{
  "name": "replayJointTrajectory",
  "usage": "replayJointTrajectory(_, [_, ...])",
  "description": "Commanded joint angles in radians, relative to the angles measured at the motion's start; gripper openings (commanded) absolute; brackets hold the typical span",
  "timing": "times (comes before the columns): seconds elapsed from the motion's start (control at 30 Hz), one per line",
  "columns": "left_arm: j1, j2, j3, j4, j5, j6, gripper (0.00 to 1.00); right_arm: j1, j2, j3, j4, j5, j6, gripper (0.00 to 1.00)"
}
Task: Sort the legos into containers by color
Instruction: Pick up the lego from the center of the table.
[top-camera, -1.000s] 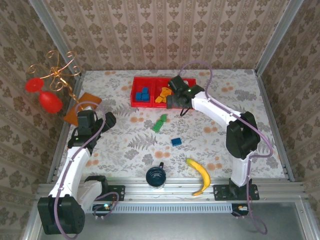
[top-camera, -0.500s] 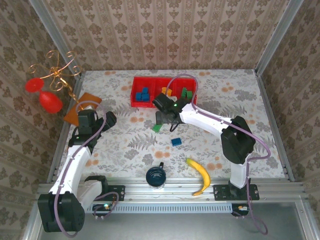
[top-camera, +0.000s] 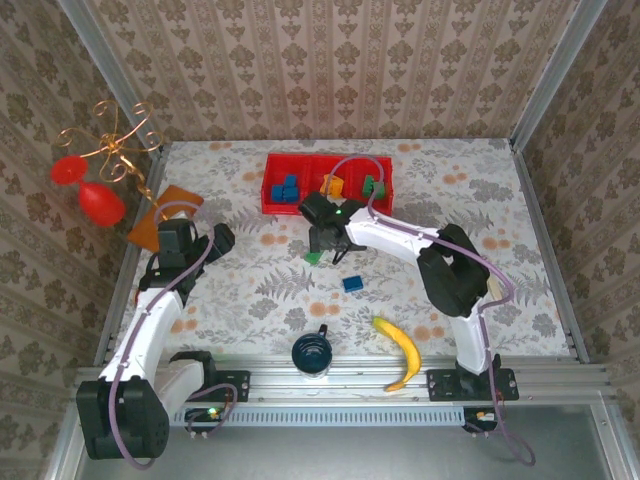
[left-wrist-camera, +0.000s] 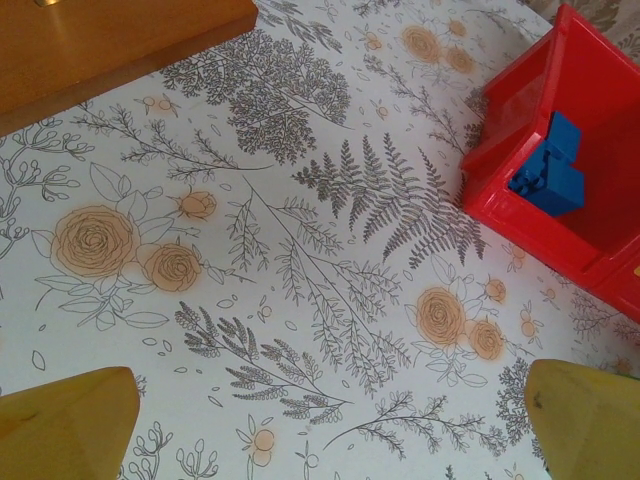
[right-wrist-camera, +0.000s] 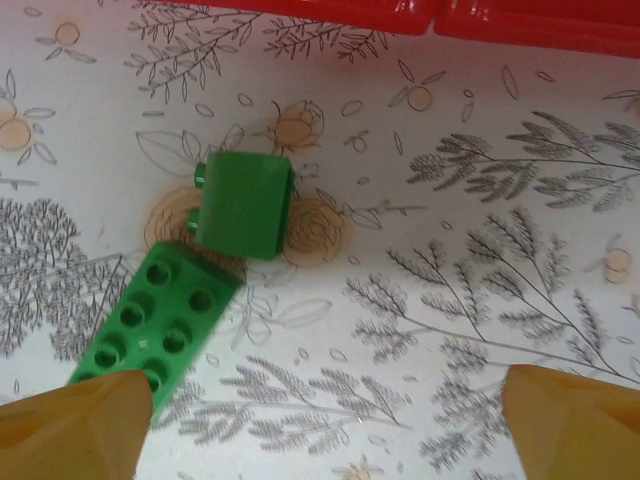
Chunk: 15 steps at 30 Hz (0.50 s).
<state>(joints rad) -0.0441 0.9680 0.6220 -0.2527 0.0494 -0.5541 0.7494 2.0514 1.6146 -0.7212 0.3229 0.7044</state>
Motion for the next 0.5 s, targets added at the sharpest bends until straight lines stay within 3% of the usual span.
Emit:
replayJointTrajectory(0.0, [0.007,0.010,-0.001,0.016,0.012,0.006,1.00,-0.023,0.042,0.062,0.039,-0.002,0.004,0.87])
replayJointTrajectory(0.3, [0.007,0.037,0.007,0.018,0.016,0.008,1.00,-0.082,0.163,0.173,0.071,-0.056,-0.008,0.67])
replayJointTrajectory(0.47, [0.007,0.038,0.007,0.018,0.014,0.008,1.00,-0.085,0.206,0.224,0.054,-0.061,-0.035,0.64])
